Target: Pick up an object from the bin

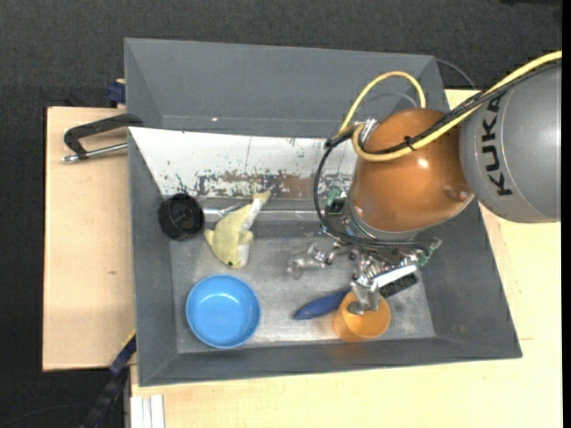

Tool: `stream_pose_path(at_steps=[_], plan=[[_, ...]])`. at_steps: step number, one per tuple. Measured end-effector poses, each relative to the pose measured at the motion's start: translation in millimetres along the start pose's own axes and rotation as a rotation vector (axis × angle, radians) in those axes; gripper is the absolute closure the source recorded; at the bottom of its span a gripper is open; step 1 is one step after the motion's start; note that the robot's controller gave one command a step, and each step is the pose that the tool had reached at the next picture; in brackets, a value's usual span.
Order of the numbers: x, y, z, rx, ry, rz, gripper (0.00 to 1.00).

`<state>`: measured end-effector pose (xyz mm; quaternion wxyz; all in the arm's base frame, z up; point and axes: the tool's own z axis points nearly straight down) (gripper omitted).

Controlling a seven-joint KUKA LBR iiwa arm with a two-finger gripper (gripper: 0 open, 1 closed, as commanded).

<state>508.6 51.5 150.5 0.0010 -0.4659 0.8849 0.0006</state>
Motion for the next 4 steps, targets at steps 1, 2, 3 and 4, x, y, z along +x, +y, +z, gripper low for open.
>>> stream_pose_path(at_steps=[1,2,3,4], plan=[[14.6,8.5,47.9,-0.004,0.005,0.048,0.00],[0.1,-16.2,77.9,0.005,-0.006,-0.020,0.00],[2.5,-14.6,79.9,0.000,0.000,-0.020,1.00],[-65.8,-13.7,-144.0,0.011,-0.010,-0.249,1.00]])
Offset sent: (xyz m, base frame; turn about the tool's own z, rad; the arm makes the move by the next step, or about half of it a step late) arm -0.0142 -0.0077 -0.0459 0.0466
